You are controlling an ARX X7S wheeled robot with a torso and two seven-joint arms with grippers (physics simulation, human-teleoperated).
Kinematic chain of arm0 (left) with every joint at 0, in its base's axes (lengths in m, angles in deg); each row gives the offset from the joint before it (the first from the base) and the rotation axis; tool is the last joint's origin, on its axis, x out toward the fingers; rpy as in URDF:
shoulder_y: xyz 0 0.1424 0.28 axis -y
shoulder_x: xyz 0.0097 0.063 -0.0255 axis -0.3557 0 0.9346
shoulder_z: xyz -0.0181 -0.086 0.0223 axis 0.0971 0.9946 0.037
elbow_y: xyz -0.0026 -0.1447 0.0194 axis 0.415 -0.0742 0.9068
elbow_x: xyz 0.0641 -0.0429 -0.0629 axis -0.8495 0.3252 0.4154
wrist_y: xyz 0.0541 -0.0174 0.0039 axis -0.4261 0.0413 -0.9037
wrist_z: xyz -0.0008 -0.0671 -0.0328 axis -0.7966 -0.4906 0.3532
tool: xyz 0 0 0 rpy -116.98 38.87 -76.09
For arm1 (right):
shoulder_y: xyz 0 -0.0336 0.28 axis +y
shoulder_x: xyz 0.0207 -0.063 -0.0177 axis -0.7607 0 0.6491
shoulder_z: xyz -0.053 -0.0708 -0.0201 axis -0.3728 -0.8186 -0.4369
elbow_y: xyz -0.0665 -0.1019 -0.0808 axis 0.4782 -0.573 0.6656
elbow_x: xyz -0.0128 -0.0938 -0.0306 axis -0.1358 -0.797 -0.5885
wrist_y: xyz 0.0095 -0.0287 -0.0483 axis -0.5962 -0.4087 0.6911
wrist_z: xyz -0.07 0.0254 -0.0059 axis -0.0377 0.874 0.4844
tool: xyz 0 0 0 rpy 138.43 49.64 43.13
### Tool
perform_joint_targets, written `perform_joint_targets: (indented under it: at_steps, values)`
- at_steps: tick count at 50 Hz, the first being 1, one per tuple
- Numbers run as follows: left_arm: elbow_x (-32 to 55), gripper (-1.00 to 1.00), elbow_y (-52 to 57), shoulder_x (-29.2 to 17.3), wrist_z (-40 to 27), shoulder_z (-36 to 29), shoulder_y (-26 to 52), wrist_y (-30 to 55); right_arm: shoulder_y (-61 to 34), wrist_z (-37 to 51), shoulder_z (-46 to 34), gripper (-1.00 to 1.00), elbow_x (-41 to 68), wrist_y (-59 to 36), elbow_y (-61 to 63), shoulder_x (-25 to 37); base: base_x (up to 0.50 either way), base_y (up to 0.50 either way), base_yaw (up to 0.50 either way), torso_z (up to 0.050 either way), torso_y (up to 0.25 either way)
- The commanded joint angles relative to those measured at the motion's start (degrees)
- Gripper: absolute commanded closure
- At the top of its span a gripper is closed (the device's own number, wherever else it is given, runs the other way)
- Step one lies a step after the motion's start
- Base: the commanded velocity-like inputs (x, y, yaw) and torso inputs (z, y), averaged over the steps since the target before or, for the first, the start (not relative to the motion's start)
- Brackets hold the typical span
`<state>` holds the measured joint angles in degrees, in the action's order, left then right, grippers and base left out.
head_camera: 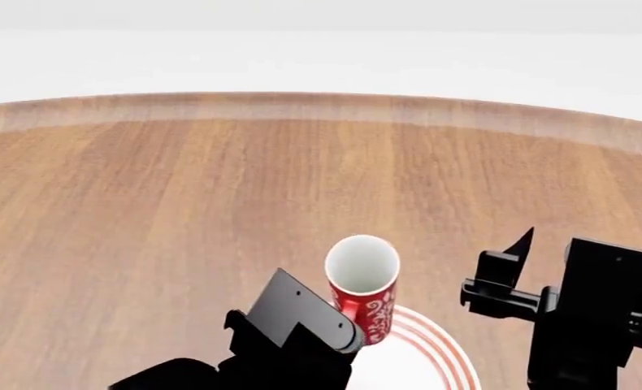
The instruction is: Pick up the red mug and put it on the plate
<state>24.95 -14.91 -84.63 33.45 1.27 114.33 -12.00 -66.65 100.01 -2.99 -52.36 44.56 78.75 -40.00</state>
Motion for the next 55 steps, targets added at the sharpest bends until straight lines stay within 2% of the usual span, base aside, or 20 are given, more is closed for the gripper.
perform_joint_targets:
  at_steps: [1,11,15,24,29,32,37,55]
  values:
    - [6.33,1.0,-3.95,-0.26,4.83,-4.79,4.81,-0.89,0.12,0.13,-0.21,-1.0,0.19,0.2,-0.28,0.08,0.0,0.0,0.0,0.0,0.0]
    - [9.46,1.0,-8.95,0.29,9.95,-7.92,8.48,-1.28,0.02,0.18,-0.36,-1.0,0.31,0.53,-0.81,0.11,0.0,0.0,0.0,0.0,0.0]
    - [12.4,1.0,-12.5,0.49,10.05,-11.92,10.48,-3.71,-0.1,0.17,-0.35,-1.0,0.4,0.67,-1.15,0.16,0.0,0.0,0.0,0.0,0.0]
    - [26.94,1.0,-19.7,0.57,8.98,-27.29,16.88,-9.92,-0.11,0.24,-0.46,-1.0,0.49,1.12,-1.76,0.21,0.0,0.0,0.0,0.0,0.001]
    - [37.1,1.0,-23.12,0.59,8.66,-39.24,19.68,-14.04,-0.03,0.39,-0.47,-1.0,0.62,0.94,-1.44,0.29,0.0,0.0,0.0,0.0,0.0]
    - [40.54,1.0,-23.73,0.59,9.29,-42.96,20.63,-15.08,0.01,0.43,-0.45,-1.0,0.7,1.05,-1.49,0.3,0.0,0.0,0.0,0.0,0.0]
    - [42.04,1.0,-24.65,0.59,9.46,-45.06,21.23,-14.87,0.08,0.46,-0.51,-1.0,0.76,1.34,-1.8,0.29,0.0,0.0,0.0,0.0,0.0]
    - [42.0,1.0,-25.77,0.59,11.56,-45.23,21.66,-10.54,-0.08,0.6,-0.87,-1.0,1.0,1.85,-2.41,0.28,0.0,0.0,0.0,0.0,0.0]
